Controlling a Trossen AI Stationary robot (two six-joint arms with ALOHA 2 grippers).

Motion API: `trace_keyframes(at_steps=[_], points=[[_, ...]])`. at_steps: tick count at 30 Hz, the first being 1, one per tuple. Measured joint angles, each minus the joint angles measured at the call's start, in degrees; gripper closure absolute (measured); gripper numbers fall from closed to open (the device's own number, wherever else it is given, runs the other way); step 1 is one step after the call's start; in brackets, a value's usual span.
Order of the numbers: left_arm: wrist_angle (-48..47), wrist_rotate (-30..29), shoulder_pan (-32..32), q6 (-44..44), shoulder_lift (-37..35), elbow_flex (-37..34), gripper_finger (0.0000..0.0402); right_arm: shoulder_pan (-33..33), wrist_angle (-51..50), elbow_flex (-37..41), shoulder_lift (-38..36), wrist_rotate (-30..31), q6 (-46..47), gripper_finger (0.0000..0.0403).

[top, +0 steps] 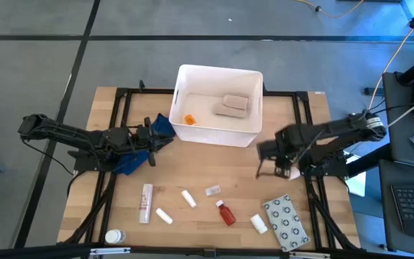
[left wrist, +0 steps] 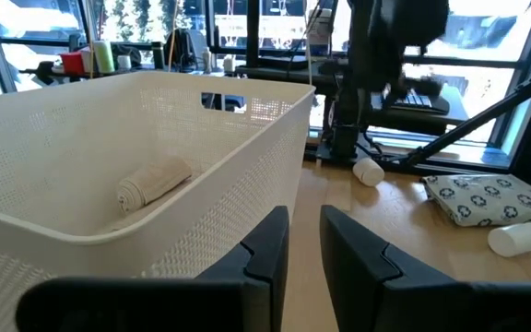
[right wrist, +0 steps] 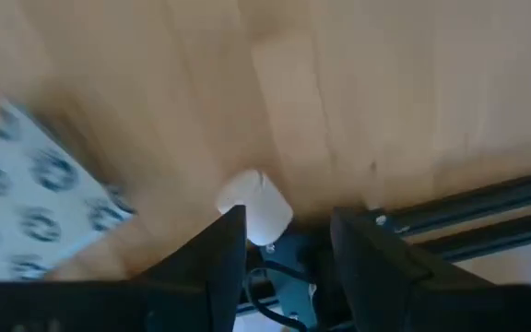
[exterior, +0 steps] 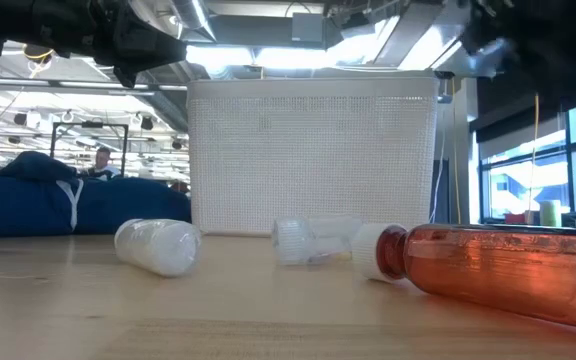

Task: Pick & place medical supplies in basket/bin
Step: Put the light brown bandage into the white bin

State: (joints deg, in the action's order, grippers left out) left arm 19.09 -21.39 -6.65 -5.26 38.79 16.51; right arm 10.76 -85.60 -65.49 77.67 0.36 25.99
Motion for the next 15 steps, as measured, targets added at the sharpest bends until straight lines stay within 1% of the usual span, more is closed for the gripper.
trace_keyframes(at_steps=[3, 7, 9, 15], points=[[-0.01, 0.0, -0.01, 0.0, -0.01, 0.0, 0.0343, 2.96, 2.77, 7.17, -0.38, -0.38, 0.41, 0.0242], [-0.02, 0.0, -0.01, 0.0, -0.02, 0.0, 0.0343, 5.86, 6.77, 14.32, 0.07, -4.65, -0.99, 0.0242], [0.01, 0.0, 0.0, 0.0, -0.02, 0.0, 0.0343, 6.98, 8.38, 17.02, 0.17, -6.29, -1.32, 0.0242], [0.38, 0.0, 0.0, 0.0, 0.0, 0.0, 0.0343, 9.02, 14.6, 23.22, 0.19, -6.4, -3.44, 0.0242]])
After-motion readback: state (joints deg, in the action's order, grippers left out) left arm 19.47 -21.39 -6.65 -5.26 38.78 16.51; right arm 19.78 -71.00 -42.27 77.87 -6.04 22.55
